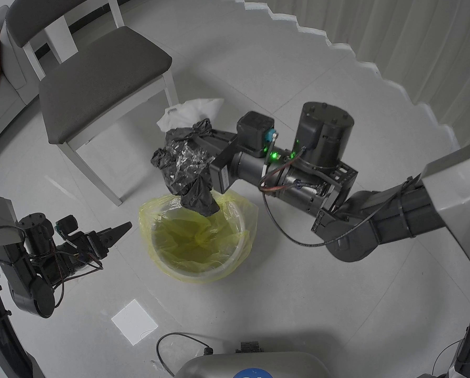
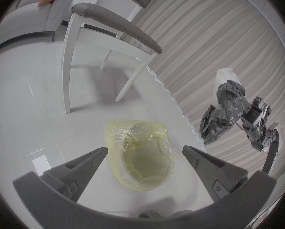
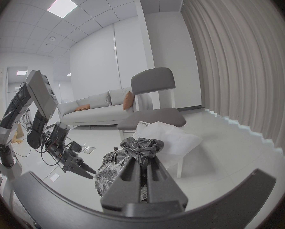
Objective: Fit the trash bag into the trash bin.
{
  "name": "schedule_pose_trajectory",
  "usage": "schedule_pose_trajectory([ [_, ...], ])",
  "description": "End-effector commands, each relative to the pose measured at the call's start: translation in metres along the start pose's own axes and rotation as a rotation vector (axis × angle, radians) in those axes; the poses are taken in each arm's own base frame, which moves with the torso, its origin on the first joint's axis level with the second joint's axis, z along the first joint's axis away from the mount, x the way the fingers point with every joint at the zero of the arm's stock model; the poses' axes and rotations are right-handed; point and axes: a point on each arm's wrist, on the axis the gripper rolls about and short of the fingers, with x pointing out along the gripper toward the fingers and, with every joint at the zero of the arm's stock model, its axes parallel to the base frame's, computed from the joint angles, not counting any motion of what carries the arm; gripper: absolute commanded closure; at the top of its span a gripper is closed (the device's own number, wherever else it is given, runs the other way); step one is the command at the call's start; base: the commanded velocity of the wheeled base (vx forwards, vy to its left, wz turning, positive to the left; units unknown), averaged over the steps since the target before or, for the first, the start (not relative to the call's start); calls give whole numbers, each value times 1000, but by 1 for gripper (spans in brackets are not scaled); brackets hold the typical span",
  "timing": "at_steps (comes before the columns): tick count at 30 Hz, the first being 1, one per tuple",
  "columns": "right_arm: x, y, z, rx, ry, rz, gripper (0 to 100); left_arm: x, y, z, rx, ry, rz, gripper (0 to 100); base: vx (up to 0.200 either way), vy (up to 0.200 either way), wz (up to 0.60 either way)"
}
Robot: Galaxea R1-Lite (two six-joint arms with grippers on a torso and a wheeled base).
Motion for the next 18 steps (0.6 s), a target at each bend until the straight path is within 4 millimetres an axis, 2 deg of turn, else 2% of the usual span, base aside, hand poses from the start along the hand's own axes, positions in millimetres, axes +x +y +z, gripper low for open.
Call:
schedule_pose_trajectory([
  [1,7,14,-38,25,58,42,100,0,-1,2,10,-13,-6,0,0,0,0],
  [5,11,18,-51,29,53,84,100,0,-2,2,12,-15,-7,0,0,0,0],
  [6,14,21,-66,33,69,99,100,-1,-2,3,14,-18,-7,0,0,0,0],
  [13,23,27,-101,44,96,125,100,-1,-3,5,19,-24,-12,0,0,0,0],
  [15,25,29,-117,53,113,148,100,-2,-5,7,24,-30,-15,0,0,0,0],
  [18,28,25,-132,58,113,165,100,-3,-6,8,28,-35,-18,0,0,0,0],
])
